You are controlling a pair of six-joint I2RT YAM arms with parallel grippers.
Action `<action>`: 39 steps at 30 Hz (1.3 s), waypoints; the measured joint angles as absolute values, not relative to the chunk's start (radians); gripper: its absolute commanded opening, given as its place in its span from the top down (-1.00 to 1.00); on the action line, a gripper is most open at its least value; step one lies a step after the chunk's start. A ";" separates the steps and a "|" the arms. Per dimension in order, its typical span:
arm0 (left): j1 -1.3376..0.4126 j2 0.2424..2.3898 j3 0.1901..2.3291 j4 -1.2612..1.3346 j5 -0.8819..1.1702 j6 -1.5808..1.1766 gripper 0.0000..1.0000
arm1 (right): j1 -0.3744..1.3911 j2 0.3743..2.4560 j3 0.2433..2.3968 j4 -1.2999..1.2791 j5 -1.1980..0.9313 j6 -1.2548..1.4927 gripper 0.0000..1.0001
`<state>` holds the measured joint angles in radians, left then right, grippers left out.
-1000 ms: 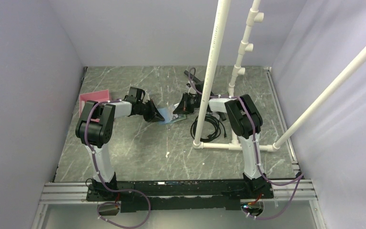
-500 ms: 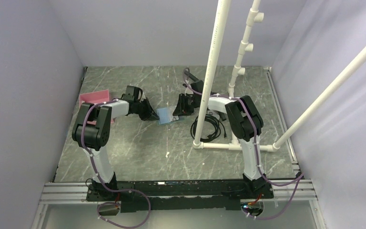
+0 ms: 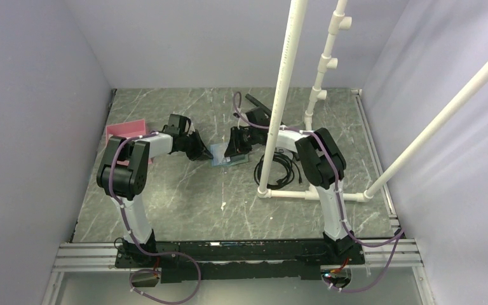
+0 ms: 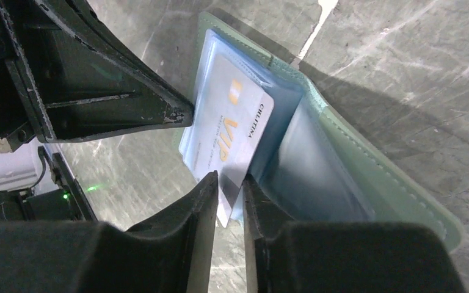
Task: Put the credit cards into the card holder
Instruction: Insert the credit card into the card holder.
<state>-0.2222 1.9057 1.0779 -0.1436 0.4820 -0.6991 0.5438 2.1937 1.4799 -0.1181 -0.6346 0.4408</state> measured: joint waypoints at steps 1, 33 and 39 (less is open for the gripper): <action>-0.222 1.906 1.078 -0.144 0.482 -0.698 1.00 | 0.540 2.194 1.479 -0.116 -0.637 0.440 0.45; -0.238 1.901 1.117 -0.244 0.475 -0.622 0.76 | 0.514 2.163 1.394 -0.064 -0.667 0.461 0.71; -0.238 1.895 1.117 -0.276 0.477 -0.613 0.72 | 0.514 2.163 1.394 -0.067 -0.657 0.459 0.75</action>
